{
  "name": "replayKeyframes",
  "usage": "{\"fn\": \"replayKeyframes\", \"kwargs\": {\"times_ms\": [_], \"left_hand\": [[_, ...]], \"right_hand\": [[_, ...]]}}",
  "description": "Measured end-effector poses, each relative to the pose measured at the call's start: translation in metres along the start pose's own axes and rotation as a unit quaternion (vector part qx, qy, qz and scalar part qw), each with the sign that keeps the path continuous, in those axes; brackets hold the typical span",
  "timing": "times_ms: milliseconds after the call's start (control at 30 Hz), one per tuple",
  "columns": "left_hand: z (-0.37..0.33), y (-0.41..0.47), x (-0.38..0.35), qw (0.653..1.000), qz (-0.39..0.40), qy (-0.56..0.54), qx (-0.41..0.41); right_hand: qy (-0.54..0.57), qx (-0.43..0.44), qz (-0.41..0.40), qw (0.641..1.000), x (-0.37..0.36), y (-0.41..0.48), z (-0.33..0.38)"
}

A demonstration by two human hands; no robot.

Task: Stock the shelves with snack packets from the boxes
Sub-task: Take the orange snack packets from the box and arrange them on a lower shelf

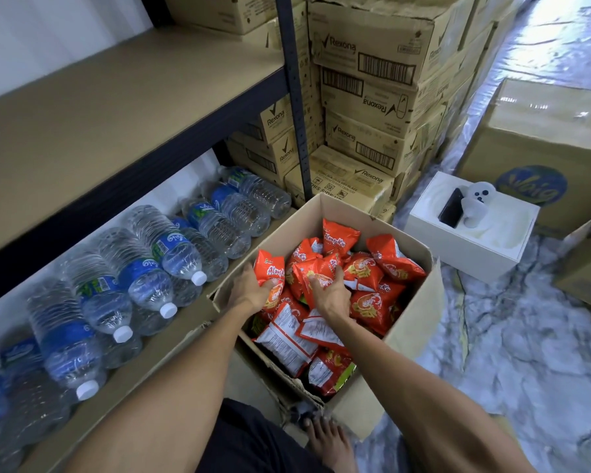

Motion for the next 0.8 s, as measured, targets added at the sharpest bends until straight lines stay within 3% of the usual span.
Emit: {"fn": "replayKeyframes", "kwargs": {"times_ms": [200,433,667,800], "left_hand": [[-0.006,-0.016,0.006,1.0,0.019,0.0,-0.008],[-0.024,-0.042,0.03,0.998,0.012,-0.069,-0.005],[-0.055,-0.075,0.068,0.986,0.004,-0.159,-0.049],[-0.061,-0.108,0.104,0.985,-0.016,-0.162,-0.059]], "right_hand": [[0.009,-0.005,-0.083,0.997,-0.005,-0.009,0.005],[0.101,0.132,-0.084,0.982,0.004,-0.046,0.027],[0.252,0.028,-0.003,0.967,0.032,-0.059,0.032],[0.285,0.047,0.059,0.956,0.044,-0.08,0.058]]}}
Point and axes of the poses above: each hand's wrist, its own y-axis towards the middle knuckle, its own x-axis out of the back of the hand, z = x × y, the point moved 6 cm from there along y, towards the middle knuckle, and after that the axes turned 2 degrees about x, right-handed, at the moved point
